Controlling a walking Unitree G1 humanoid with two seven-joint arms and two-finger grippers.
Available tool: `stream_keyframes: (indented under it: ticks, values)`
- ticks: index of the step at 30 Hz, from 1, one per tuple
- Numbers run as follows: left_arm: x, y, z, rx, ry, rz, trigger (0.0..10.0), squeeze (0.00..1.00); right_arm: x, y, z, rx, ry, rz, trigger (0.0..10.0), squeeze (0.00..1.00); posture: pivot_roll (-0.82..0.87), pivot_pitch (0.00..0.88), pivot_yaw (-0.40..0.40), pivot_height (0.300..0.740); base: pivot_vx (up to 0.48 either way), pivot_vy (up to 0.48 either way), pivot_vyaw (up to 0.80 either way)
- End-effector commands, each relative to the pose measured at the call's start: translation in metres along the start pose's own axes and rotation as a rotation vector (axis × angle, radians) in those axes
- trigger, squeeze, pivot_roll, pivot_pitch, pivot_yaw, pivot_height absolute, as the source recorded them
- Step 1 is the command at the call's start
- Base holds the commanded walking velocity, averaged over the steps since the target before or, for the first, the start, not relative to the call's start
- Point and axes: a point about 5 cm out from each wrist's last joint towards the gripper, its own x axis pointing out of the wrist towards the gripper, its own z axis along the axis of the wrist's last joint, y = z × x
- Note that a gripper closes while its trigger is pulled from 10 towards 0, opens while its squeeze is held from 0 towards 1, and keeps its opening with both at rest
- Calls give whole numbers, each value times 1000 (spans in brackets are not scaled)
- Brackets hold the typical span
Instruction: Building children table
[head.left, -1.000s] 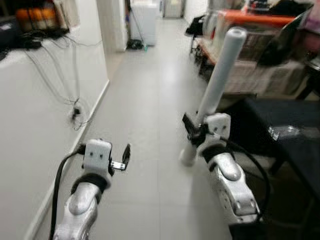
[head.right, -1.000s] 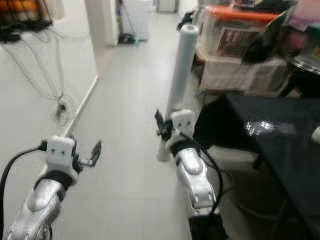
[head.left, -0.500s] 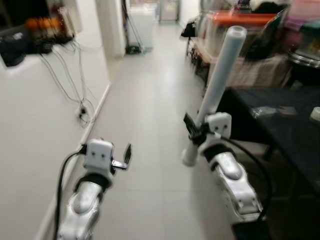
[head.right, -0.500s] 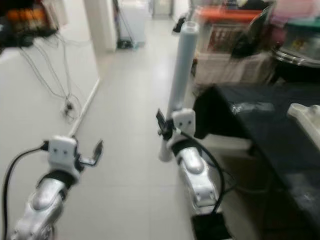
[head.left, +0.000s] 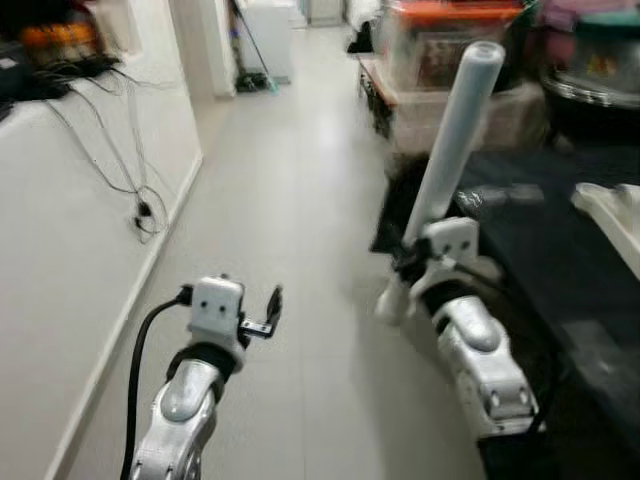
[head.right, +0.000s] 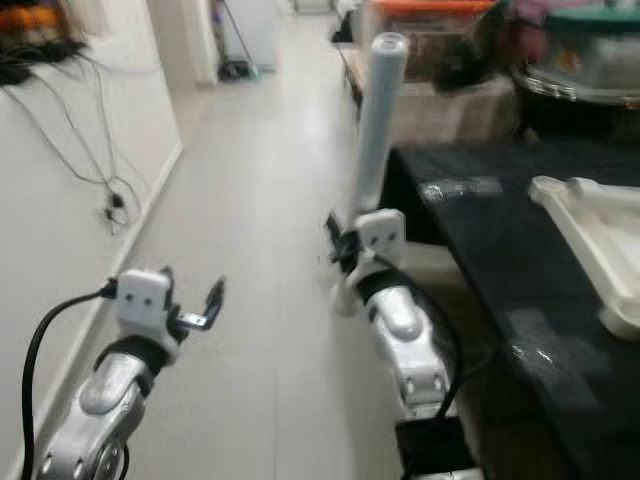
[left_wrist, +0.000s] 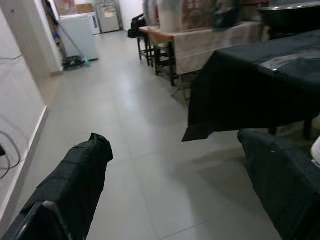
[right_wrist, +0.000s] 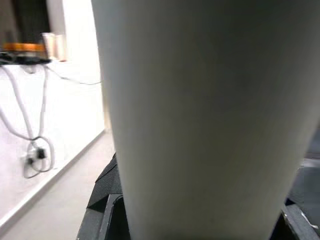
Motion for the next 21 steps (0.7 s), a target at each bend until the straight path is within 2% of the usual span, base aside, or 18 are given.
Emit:
stream_keyframes:
  ticks: [1,12,13,15,17,18,20,21]
  values:
    - [-1,4,-2,9,10,13,10000,0,3,9,3,5,-17,25,10000,0,63,0,-23,740,0,-442,0]
    - [1,4,-2,12,-1,13,10000,0,7,11,5,7,-32,29,10000,0,66,0,-27,740,0,-444,0]
    - [2,4,2,30,-20,17,10000,0,7,8,11,13,-73,6,10000,0,65,0,-27,740,0,-446,0]
    - [2,4,2,30,-20,17,10000,0,7,8,11,13,-73,6,10000,0,65,0,-27,740,0,-446,0]
    - [4,7,19,82,-120,46,10000,0,10,-11,43,105,-243,-118,10000,0,71,0,-27,740,0,-446,0]
    - [5,8,25,94,-154,54,10000,0,14,-20,65,219,-328,-158,10000,0,73,0,-27,740,0,-446,0]
    - [5,8,25,94,-154,54,10000,0,14,-20,65,219,-328,-158,10000,0,73,0,-27,740,0,-446,0]
    - [6,8,27,100,-165,56,10000,0,18,-25,79,326,-373,-165,10000,0,73,0,-27,740,0,-446,0]
